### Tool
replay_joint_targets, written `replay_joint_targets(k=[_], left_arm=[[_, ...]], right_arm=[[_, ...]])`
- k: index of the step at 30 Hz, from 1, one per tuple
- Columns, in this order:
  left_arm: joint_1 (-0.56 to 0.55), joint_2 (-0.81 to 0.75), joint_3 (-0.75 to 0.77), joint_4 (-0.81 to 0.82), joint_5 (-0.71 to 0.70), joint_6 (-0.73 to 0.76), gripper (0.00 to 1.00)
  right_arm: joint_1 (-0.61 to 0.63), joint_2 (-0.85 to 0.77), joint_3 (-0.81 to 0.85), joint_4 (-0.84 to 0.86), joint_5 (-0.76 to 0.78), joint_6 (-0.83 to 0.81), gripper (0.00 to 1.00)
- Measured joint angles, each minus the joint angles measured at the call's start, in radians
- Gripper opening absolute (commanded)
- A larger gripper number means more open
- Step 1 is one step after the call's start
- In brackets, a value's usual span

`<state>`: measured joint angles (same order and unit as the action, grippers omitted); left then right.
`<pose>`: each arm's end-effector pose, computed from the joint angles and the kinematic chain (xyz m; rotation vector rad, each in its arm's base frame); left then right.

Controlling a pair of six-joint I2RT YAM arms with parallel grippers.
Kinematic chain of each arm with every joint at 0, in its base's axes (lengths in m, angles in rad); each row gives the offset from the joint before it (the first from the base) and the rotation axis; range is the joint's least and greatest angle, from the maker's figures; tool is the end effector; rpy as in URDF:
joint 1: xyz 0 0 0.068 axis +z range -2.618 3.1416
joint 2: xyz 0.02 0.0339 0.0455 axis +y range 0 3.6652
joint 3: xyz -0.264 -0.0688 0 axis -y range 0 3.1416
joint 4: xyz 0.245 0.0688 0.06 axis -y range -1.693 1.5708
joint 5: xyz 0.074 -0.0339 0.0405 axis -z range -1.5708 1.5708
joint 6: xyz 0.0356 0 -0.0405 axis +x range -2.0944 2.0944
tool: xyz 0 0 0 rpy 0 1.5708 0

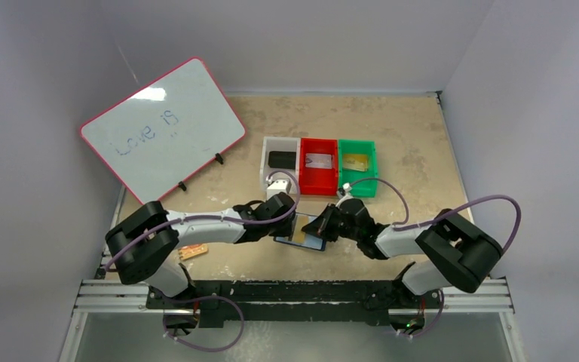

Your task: Take the credit cards out of the card holder

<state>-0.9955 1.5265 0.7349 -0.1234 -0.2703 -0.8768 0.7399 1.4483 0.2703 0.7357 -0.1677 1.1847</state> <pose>0.1653 -0.2375 0.1593 0.0329 2.5027 -0.4833 0.1700 0.1632 0.1254 0.3874 2.2670 1.3030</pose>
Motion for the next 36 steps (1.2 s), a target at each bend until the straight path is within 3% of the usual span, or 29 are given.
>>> replay_joint_targets(k=[23, 29, 36], left_arm=[[-0.029, 0.071, 0.066, -0.05, -0.121, -0.003, 0.24], [-0.029, 0.071, 0.067, -0.05, -0.121, -0.003, 0.23], [-0.033, 0.071, 0.067, -0.049, -0.121, -0.002, 0.23]], right_arm=[[-0.035, -0.094, -0.027, -0.1, 0.013, -0.034, 0.12], [-0.042, -0.095, -0.034, -0.089, -0.008, -0.034, 0.25], [-0.052, -0.093, -0.05, -0.053, -0.015, -0.032, 0.16]])
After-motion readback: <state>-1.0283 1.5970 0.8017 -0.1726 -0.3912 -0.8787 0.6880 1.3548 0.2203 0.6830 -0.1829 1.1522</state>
